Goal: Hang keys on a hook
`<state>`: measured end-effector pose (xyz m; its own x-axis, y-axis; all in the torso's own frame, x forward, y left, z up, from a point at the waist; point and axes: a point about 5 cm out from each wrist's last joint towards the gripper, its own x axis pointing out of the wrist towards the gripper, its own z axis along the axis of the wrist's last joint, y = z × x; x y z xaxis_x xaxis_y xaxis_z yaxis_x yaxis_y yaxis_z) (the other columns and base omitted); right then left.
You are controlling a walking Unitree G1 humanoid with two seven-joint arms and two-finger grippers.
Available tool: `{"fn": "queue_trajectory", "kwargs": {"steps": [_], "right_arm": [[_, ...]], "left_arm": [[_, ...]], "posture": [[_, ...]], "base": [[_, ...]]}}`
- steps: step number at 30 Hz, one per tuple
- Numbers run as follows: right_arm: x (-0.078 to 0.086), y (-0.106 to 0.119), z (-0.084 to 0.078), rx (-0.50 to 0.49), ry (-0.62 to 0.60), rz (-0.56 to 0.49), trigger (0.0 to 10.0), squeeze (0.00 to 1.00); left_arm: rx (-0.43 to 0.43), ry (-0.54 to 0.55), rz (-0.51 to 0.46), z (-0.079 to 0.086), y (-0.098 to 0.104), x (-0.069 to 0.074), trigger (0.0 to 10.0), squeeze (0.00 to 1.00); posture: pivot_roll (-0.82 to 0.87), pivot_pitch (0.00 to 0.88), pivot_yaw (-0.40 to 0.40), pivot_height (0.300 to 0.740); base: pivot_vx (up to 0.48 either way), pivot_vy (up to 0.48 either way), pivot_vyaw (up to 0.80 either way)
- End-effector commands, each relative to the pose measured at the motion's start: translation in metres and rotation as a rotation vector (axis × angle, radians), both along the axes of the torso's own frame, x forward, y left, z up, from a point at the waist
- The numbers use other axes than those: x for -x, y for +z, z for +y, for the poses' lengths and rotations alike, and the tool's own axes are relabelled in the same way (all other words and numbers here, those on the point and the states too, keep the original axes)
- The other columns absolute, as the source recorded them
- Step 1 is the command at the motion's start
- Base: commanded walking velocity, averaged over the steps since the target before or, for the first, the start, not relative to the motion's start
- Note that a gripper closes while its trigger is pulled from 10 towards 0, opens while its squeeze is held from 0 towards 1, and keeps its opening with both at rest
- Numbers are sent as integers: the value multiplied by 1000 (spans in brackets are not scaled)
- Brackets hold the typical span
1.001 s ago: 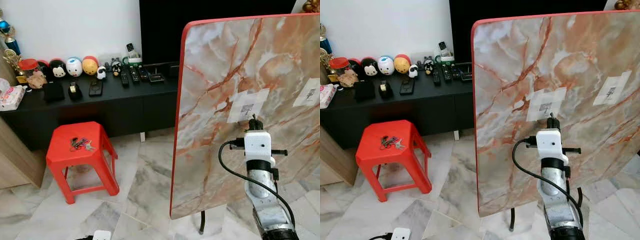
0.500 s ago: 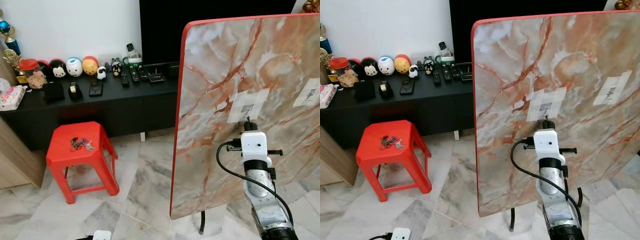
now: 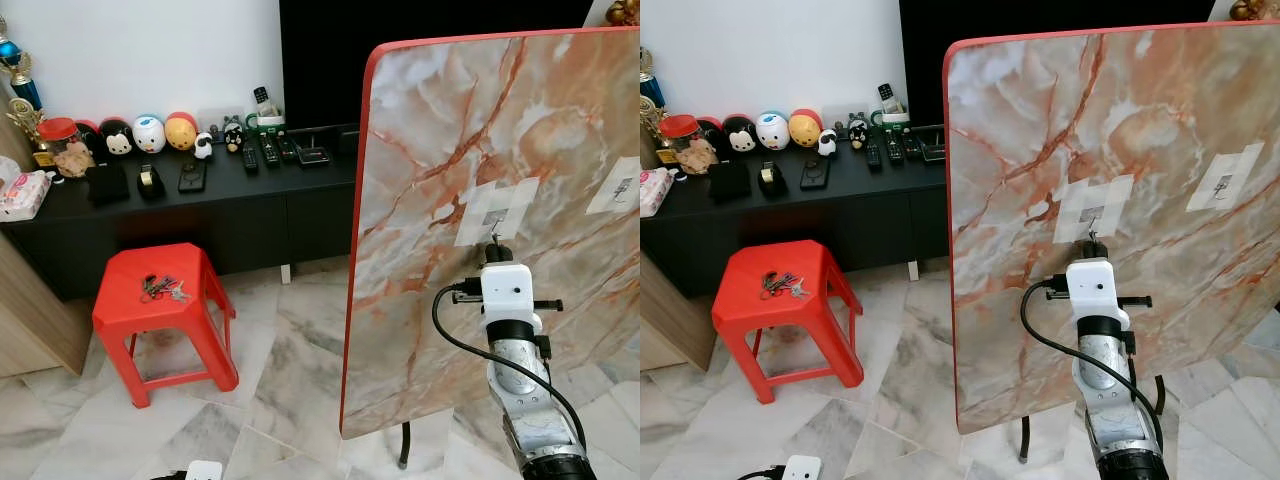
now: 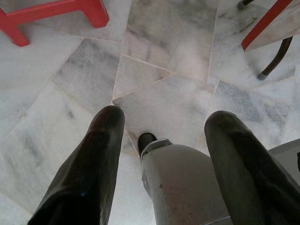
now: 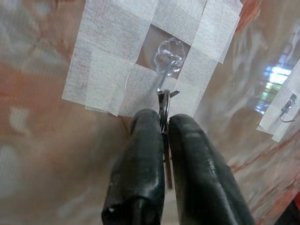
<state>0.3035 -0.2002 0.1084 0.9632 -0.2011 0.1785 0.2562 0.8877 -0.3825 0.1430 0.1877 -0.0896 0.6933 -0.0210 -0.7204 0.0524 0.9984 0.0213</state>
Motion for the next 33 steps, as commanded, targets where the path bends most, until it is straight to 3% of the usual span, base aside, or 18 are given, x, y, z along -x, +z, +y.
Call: {"fn": "queue_trajectory", "kwargs": {"steps": [1,9,10,13,15,17,19,20,21,22,23,25,26,27,29,30,33], "right_arm": [[-2,3,2,-16,24,-14,10000,1000],[3,3,19,-34,146,-23,10000,1000],[6,2,21,-41,164,-21,10000,0],[14,-6,23,-39,203,14,10000,0],[19,-15,21,-40,221,66,10000,0],[31,-38,18,-35,261,192,10000,0],[32,-40,17,-28,261,205,10000,0],[37,-51,13,-43,252,259,10000,0],[48,-79,1,-63,188,401,10000,0],[52,-86,-4,-84,153,430,10000,0],[59,-100,-11,-164,75,488,10000,0],[62,-107,-12,-202,43,520,10000,0],[72,-125,-13,-298,-27,599,10000,0],[83,-143,-11,-387,-91,681,10000,0],[88,-150,-11,-418,-116,718,10000,0],[106,-171,2,-515,-117,842,10000,0],[116,-181,8,-539,-115,909,10000,0]], "left_arm": [[-3,-4,12,-1,-2,3,10000,0],[-2,-3,12,-1,-2,3,10000,0],[-1,-4,13,-1,-2,3,10000,0],[0,-4,15,-1,-2,3,10000,0],[0,-4,15,-1,-2,3,10000,0],[1,-5,17,-1,-2,3,10000,0],[1,-5,17,-1,-2,3,10000,0],[2,-5,18,-1,-2,3,10000,0],[2,-5,19,-1,-2,3,10000,0],[2,-5,19,-1,-2,3,10000,0],[3,-5,19,-1,-2,2,10000,0],[3,-5,19,-1,-2,2,10000,0],[3,-5,18,0,-2,2,10000,0],[3,-6,17,0,-1,2,10000,0],[3,-6,17,0,-1,1,10000,0],[3,-8,15,1,-1,1,10000,0],[5,-8,12,1,-1,1,10000,0]], "posture": [[-17,0,-44,740],[-18,0,-45,740],[-16,0,-46,740],[-20,0,-47,740],[-20,0,-47,740],[-24,0,-48,740],[-24,0,-48,740],[-28,0,-48,740],[-27,0,-47,740],[-31,0,-46,740],[-32,0,-43,740],[-33,0,-41,740],[-38,0,-36,740],[-38,0,-32,740],[-38,0,-30,740],[-45,0,-24,740],[-40,0,-22,740]], "base": [[0,0,0],[0,0,0],[0,0,0],[0,0,0],[0,0,0],[0,0,0],[0,0,0],[0,0,0],[0,0,0],[0,0,0],[0,0,0],[0,0,0],[0,0,0],[0,0,0],[0,0,0],[0,0,0],[0,0,0]]}}
